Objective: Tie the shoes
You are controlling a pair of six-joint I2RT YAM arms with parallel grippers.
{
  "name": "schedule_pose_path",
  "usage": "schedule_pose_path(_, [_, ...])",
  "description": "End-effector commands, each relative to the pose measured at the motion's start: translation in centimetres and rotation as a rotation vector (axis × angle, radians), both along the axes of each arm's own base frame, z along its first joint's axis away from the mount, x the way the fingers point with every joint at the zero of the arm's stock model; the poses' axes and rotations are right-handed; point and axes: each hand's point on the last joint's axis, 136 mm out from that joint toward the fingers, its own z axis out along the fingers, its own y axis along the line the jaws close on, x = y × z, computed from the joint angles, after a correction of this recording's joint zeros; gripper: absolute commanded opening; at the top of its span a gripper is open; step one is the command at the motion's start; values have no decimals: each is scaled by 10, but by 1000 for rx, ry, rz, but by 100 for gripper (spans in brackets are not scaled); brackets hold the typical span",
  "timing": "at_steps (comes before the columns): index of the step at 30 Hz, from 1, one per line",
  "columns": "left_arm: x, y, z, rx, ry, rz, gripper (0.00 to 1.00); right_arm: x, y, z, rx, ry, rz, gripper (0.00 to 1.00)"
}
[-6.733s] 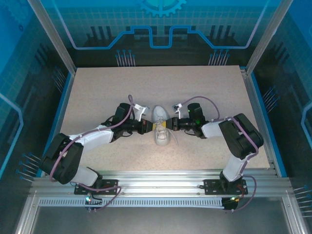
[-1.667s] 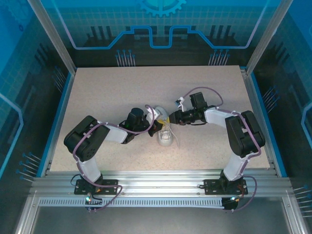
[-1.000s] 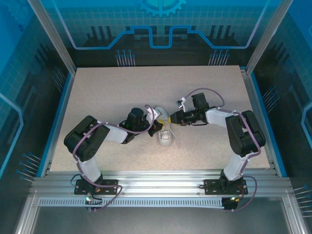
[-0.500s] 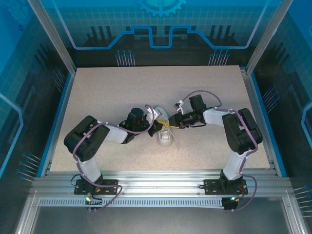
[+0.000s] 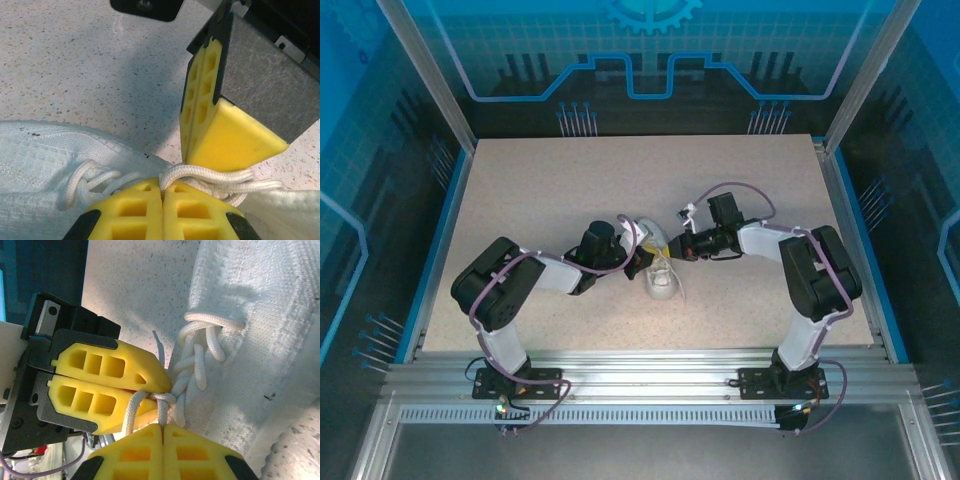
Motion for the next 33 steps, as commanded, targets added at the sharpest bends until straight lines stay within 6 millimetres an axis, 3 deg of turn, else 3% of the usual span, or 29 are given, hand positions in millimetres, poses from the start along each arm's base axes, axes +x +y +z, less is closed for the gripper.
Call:
schedule_pose_path(1, [4,-4,11,-4,-36,-8,0,6,-1,15,2,-103,-10,0])
schedule_pose_path(6, [1,-4,10,-6,-20,-9,0,13,-4,21,2,-165,-58,0])
schedule_pose_path(9, [1,-2,11,-5,-17,-5,0,8,-5,16,10,-159,-64,2])
schedule_pose_path(12, [2,-1,14,-4,-28,2,0,5,-2,20,46,-149,-42,15])
schedule_pose_path(17, [5,-2,16,-4,-35,11,0,3,4,22,87,-126,-16,26])
schedule_pose_path(28, [10,-5,21,-17,-54,13,0,1,3,10,61,-77,-10,25])
schedule_pose_path(33, [10,-5,21,-21,-56,11,0,13,-4,20,100,-85,-62,30])
